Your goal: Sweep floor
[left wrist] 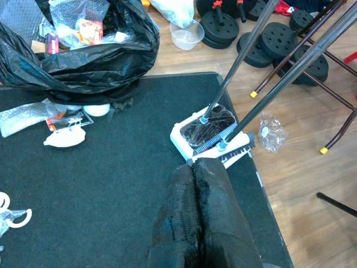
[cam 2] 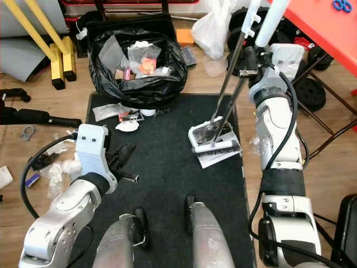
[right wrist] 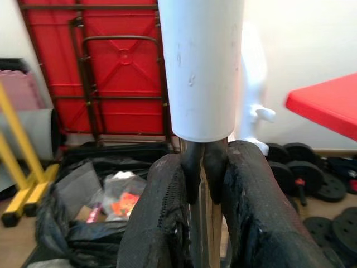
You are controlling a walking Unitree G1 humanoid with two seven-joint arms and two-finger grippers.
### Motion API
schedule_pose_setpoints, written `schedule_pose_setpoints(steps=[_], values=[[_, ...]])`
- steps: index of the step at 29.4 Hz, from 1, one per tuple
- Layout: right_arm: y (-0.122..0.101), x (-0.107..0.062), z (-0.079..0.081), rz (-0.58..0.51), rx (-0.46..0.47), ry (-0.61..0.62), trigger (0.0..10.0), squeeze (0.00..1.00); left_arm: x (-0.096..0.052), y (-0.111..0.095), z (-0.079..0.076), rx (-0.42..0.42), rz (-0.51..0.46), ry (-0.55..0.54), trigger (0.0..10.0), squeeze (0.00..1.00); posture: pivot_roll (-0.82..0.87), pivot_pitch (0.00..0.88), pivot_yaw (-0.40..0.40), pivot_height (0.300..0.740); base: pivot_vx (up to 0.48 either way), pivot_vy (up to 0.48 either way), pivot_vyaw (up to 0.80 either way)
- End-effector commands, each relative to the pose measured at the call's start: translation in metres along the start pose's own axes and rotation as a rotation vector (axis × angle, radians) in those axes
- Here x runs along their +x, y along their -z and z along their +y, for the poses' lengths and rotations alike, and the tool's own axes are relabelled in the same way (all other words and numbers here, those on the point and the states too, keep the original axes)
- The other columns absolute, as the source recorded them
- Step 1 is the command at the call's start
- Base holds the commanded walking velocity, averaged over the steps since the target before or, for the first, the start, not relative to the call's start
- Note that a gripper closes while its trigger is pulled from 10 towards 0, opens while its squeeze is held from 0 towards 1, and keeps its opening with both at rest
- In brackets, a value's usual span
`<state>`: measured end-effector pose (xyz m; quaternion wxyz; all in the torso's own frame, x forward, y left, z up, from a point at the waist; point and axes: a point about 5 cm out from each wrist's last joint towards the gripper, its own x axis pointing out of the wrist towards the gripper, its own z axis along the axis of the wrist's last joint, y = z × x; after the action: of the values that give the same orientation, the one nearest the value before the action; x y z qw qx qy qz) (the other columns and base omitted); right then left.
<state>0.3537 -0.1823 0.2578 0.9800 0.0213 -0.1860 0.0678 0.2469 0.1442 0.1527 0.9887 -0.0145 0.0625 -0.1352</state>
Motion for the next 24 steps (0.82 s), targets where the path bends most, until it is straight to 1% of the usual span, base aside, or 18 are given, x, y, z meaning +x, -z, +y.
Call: schedule_pose_setpoints(steps=[1,8,11,12,13,15,18,19,21,22,23,24], values=[[-0.006,-0.003,-0.003,-0.016,-0.005,-0.009,10.0,0.0,-0.001,0.008,-0.004,-0.002,0.025,0.032,10.0,0.0,-0.1,0.249,-0.152,0.74,0.0,0.0,0.0],[-0.011,-0.006,-0.001,0.005,-0.015,-0.039,10.0,0.0,0.003,0.009,-0.002,0.018,0.016,0.034,10.0,0.0,-0.1,0.23,-0.145,0.74,0.0,0.0,0.0],[-0.012,-0.006,0.001,0.026,-0.004,-0.051,10.0,0.0,0.004,0.009,-0.001,0.043,0.007,0.039,10.0,0.0,-0.09,0.222,-0.144,0.74,0.0,0.0,0.0],[-0.013,-0.006,0.002,0.038,0.013,-0.06,10.0,0.0,0.005,0.008,-0.001,0.062,0.001,0.042,10.0,0.0,-0.09,0.216,-0.144,0.74,0.0,0.0,0.0],[-0.013,-0.006,0.002,0.038,0.013,-0.06,10.0,0.0,0.005,0.008,-0.001,0.062,0.001,0.042,10.0,0.0,-0.09,0.216,-0.144,0.74,0.0,0.0,0.0],[-0.015,-0.006,0.005,0.047,0.029,-0.079,10.0,0.0,0.006,0.008,-0.001,0.077,-0.004,0.044,10.0,0.0,-0.09,0.199,-0.144,0.74,0.0,0.0,0.0],[-0.02,-0.005,0.018,0.072,0.086,-0.162,10.0,0.0,0.009,0.006,-0.002,0.114,-0.026,0.047,10.0,0.0,-0.09,0.185,-0.145,0.74,0.0,0.0,0.0],[-0.021,-0.005,0.022,0.074,0.1,-0.185,10.0,0.0,0.01,0.004,-0.004,0.115,-0.04,0.06,10.0,0.0,-0.09,0.182,-0.146,0.74,0.0,0.0,0.0],[-0.022,-0.004,0.025,0.077,0.111,-0.2,10.0,0.0,0.011,0.002,-0.006,0.114,-0.052,0.076,10.0,0.0,-0.09,0.182,-0.147,0.74,0.0,0.0,0.0],[-0.023,-0.003,0.028,0.077,0.124,-0.212,10.0,0.0,0.012,-0.001,-0.01,0.116,-0.067,0.1,10.0,0.15,-0.08,0.18,-0.15,0.74,0.0,0.0,0.0],[-0.023,-0.003,0.028,0.077,0.124,-0.212,10.0,0.0,0.012,-0.001,-0.01,0.116,-0.067,0.1,10.0,0.15,-0.08,0.18,-0.15,0.74,0.0,0.0,0.0],[-0.025,-0.002,0.034,0.074,0.155,-0.229,10.0,0.0,0.013,-0.004,-0.016,0.133,-0.08,0.129,10.0,1.0,-0.08,0.178,-0.151,0.74,0.0,0.0,0.0]])
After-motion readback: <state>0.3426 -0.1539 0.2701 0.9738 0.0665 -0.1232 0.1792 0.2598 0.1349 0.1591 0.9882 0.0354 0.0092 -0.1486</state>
